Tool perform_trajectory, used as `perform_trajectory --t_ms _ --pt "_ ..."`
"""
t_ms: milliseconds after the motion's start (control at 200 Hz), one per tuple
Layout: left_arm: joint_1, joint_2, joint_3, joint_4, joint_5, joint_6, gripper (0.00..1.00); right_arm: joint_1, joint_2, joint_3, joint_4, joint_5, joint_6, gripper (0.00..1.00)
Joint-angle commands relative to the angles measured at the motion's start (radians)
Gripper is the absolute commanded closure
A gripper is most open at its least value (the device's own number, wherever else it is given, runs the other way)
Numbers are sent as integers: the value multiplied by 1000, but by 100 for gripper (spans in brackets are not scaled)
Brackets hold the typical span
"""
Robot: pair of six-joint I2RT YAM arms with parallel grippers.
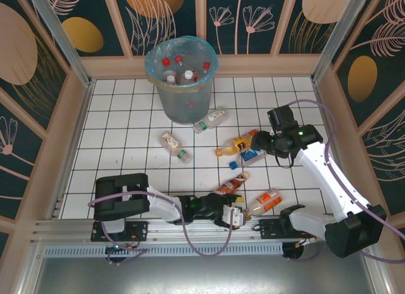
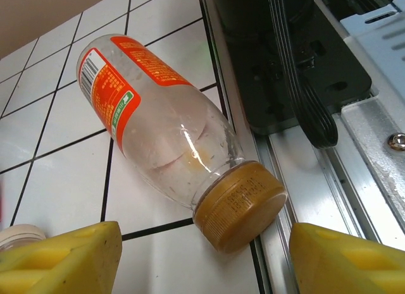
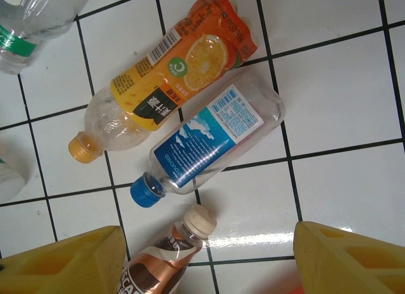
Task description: Put the plastic bottles in the bin
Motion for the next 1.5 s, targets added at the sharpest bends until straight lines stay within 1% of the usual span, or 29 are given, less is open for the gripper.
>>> perform_trajectory --t_ms 0,145,400,576,766,811,861,926,1026,1136,1226,1381,1496 --pt "-7 30 18 43 -2 -5 29 -11 -19 -10 3 6 -18 29" --pt "-7 51 55 -4 27 27 29 -19 -14 4 -5 12 -30 29" --pt "-7 79 71 -1 57 58 26 -30 -34 3 -15 7 -42 30" --pt "-7 116 125 -55 75 100 26 -39 -44 6 -20 12 -47 30" --pt "-7 152 155 -43 36 72 26 -46 -65 -16 -10 -12 -44 30" --pt "-7 154 147 -14 -1 52 27 -47 -73 -26 -5 -16 -41 30" --pt "-7 166 150 24 -79 8 27 -48 -82 -37 2 -20 -37 30" --pt "-7 185 179 23 -146 -42 30 -50 -85 -49 7 -26 -37 30" --pt "-7 196 196 41 -141 -86 36 -50 -84 -47 5 -28 -41 30" --pt "-8 203 185 101 -149 -124 48 -52 -83 -41 5 -25 -45 31" --pt "-7 199 156 155 -166 -132 53 -54 -82 -42 10 -34 -44 31" --pt "-6 168 110 194 -177 -134 63 -54 -81 -63 34 -52 -34 32" --pt "-6 105 78 196 -192 -121 66 -54 -72 -51 49 -60 -29 33"
